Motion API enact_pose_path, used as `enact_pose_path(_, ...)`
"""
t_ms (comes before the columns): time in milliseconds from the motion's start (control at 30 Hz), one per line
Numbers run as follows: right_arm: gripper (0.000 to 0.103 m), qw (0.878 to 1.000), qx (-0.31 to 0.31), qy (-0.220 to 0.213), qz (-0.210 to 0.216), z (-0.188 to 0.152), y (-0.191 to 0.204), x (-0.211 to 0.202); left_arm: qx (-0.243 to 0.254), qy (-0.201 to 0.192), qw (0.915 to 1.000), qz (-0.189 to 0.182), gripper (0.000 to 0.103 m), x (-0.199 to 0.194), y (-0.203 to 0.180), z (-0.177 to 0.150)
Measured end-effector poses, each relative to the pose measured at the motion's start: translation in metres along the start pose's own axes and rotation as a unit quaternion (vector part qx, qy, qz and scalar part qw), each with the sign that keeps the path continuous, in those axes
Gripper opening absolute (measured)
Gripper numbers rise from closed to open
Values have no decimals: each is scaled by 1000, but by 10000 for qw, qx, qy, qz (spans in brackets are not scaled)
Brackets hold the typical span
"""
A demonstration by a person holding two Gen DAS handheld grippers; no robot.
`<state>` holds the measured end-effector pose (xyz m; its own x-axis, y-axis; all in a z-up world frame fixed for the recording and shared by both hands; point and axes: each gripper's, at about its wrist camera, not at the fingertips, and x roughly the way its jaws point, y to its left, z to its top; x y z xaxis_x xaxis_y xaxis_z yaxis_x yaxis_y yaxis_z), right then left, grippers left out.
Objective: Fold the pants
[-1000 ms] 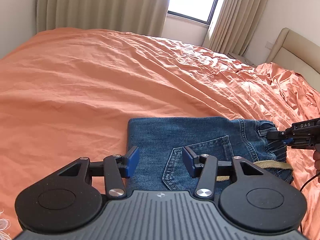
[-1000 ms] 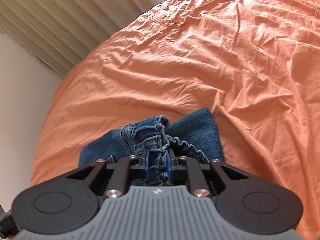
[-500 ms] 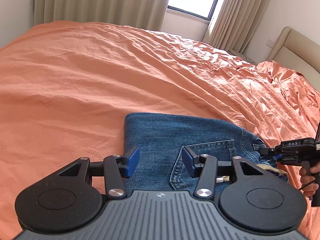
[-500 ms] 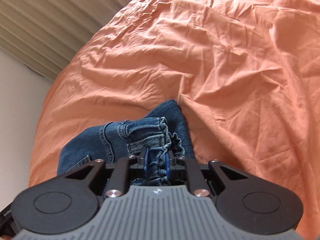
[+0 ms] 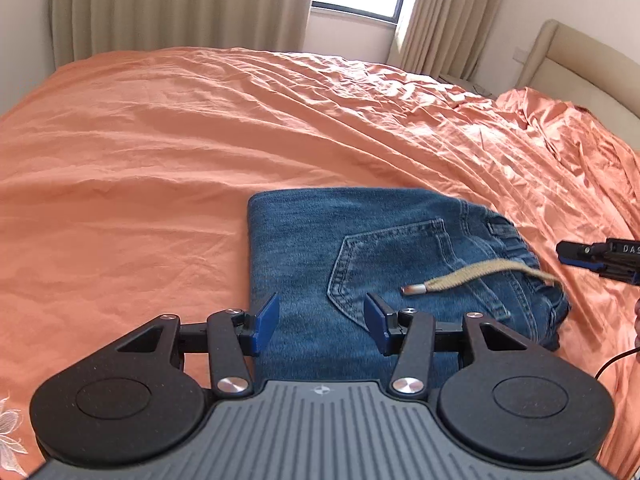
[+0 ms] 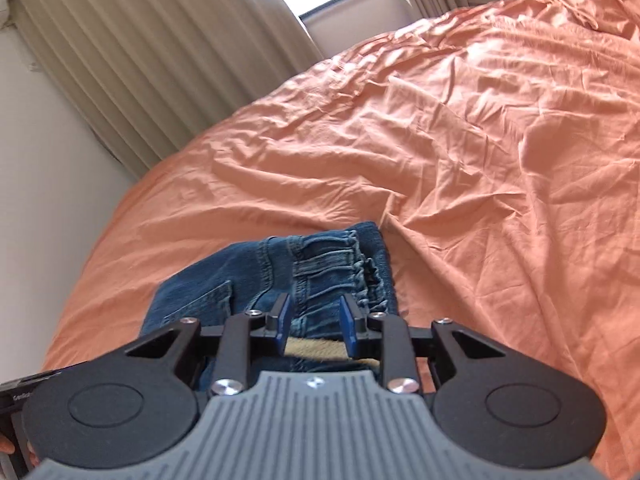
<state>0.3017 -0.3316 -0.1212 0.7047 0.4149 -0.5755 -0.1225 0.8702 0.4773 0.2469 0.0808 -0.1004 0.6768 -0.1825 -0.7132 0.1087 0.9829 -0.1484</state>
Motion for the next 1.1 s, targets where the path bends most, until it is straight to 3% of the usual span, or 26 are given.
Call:
enact_pose_path(100,12,9995,-246,-180,-8,-21,5,-9,403,48,9991,146,59,-14,-10,-10)
enact_pose_path(267,8,9992,-199,267,-228,-52,-11,17,973,279,9940,410,61,-30,-28,-35)
enact_pose_path(433,4,9992,-149,354,-97,-54,-22,21,1541,589,9826,857,63,-34,-46,-68)
enact_pose_path(600,3,9992,-53,386,3,-54,-28,24,1933,790,9650,1589,62,-10,-58,-87)
enact_pose_path(700,2,9989,100,453,91,-51,-33,26,1895,841,9610,1831,55,8,-57,-90)
enact_pose_path(733,2,9988,159,455,121,-51,-35,26,1880,808,9590,1962,44,12,-58,-90)
enact_pose_path(800,2,9988,159,442,146,-52,-36,26,1914,695,9576,2036,31,15,-65,-87)
enact_pose_path(867,2,9989,126,439,142,-53,-36,26,2400,363,9438,2242,25,12,-81,-89)
enact_pose_path(933,2,9988,125,444,140,-53,-36,26,3079,473,9187,2429,19,17,-90,-96)
enact_pose_path(1067,0,9986,108,506,110,-55,-36,27,3514,967,9016,2328,19,27,-76,-115)
enact_pose_path(1100,0,9986,105,509,100,-56,-36,28,3705,1011,8929,2351,19,30,-76,-122)
